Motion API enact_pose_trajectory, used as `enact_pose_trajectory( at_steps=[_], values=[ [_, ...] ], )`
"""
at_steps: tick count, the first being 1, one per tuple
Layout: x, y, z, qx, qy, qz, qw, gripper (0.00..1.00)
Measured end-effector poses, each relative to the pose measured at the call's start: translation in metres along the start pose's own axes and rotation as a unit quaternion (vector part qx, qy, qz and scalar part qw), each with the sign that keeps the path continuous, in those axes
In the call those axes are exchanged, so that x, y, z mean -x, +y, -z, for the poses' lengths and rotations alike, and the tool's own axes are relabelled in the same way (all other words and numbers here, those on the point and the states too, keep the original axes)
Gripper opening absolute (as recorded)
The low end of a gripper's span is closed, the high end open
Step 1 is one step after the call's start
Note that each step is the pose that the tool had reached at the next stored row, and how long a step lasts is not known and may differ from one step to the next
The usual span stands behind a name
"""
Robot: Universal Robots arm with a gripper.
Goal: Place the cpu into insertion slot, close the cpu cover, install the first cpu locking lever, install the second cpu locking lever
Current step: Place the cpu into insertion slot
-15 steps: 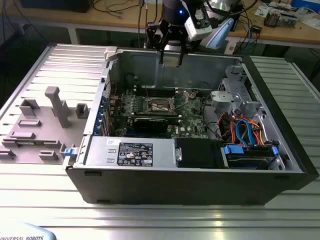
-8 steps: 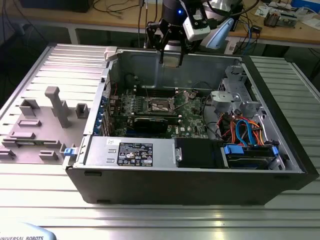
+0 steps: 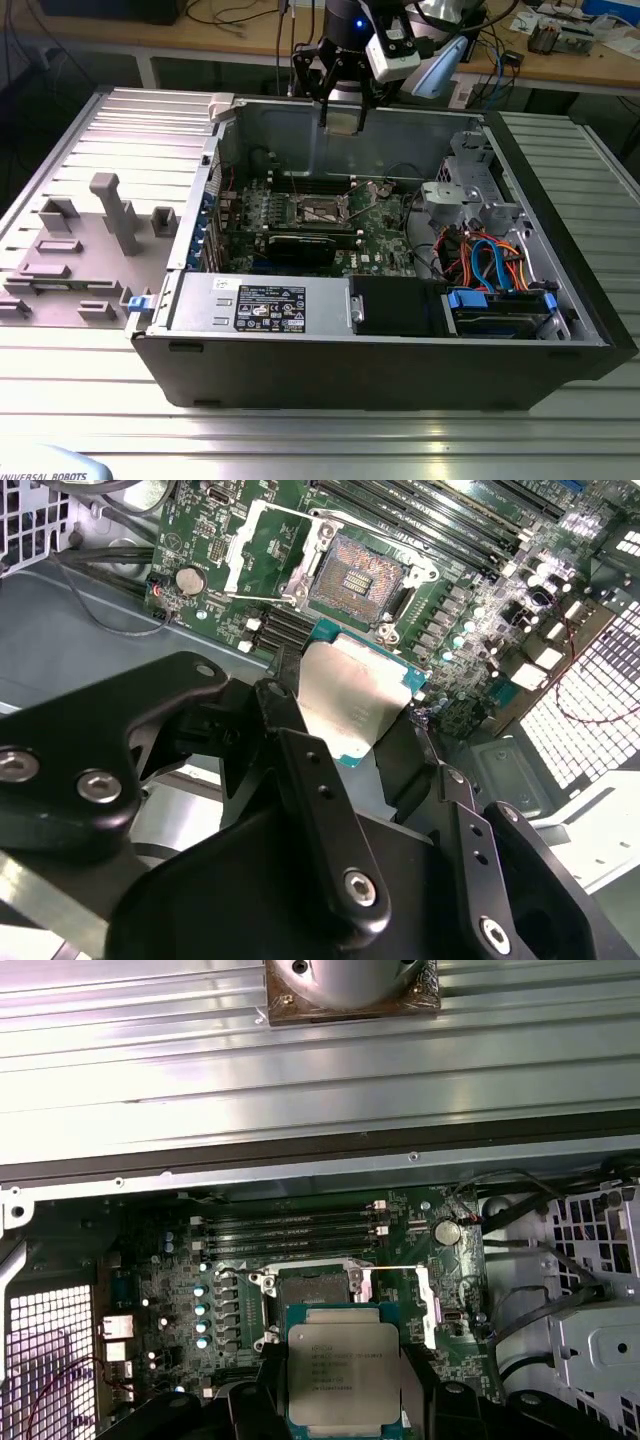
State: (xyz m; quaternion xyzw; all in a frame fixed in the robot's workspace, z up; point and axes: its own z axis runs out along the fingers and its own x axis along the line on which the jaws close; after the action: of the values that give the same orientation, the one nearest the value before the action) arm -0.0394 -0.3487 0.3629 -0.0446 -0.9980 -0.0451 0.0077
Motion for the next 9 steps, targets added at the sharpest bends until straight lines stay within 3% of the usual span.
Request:
enact_pose_trajectory(
  at_steps=[7, 9],
  values=[
    [0.0, 0.0, 0.0, 0.0001, -0.0007, -0.007, 1.0, 0.54],
    [0.0, 0.0, 0.0, 0.0005, -0.0024, -0.026, 0.9996, 0.54]
  ],
)
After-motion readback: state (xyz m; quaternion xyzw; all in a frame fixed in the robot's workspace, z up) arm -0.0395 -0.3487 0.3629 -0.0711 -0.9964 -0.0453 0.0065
